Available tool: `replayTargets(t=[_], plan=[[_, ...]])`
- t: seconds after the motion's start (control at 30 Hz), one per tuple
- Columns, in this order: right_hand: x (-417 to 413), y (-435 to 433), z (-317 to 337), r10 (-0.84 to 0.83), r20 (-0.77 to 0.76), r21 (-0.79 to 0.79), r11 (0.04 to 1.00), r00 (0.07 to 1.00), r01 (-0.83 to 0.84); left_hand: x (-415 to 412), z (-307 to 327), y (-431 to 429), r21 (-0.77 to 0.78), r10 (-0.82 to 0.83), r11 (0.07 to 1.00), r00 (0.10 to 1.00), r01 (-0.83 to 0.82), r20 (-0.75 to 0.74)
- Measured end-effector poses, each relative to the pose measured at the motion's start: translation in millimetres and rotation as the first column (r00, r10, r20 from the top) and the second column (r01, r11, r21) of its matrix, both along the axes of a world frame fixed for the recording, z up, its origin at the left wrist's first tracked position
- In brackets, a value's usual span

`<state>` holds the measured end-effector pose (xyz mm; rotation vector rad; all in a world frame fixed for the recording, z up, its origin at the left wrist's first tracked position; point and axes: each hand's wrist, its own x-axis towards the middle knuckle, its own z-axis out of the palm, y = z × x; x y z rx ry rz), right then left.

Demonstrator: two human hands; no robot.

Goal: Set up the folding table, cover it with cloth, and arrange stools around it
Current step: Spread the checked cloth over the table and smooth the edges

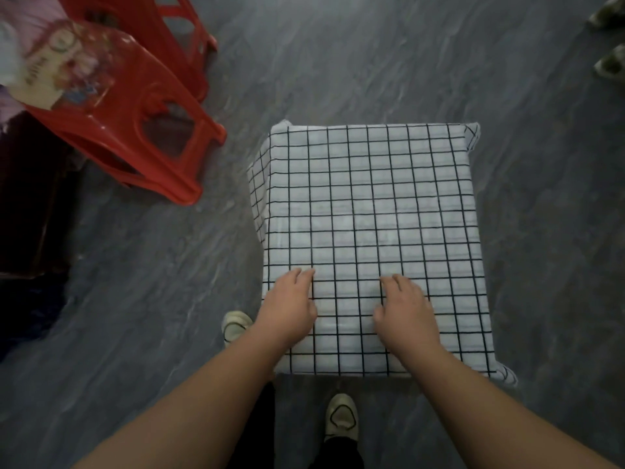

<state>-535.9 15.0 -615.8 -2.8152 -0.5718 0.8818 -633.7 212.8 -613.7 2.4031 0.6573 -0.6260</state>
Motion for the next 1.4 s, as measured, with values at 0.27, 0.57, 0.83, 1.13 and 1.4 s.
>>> replayTargets(t=[0.27,0.57,0.83,1.13,1.4], plan=[[46,125,6,0.037,0.017,0.188,0.981,0.999,-0.040,51,1,103,-0.131,0.263,0.957,0.965,-0.259,0.018],[99,269,-15,0.022,-0.036,0.219,0.976,0.999,-0.014,142,-36,220,-0.367,0.471,0.808,0.880,-0.460,-0.065],[171,341,-47,-0.060,0.042,0.276,0.960,0.997,0.046,247,-65,277,-0.559,0.529,0.691,0.848,-0.458,-0.041],[178,354,-106,0.079,0.269,0.127,0.985,0.960,-0.116,281,-120,317,-0.618,0.572,0.558,0.796,-0.554,-0.197],[175,357,-122,0.098,0.353,0.077,0.988,0.930,-0.133,294,-180,348,-0.524,0.680,0.393,0.623,-0.755,-0.388]])
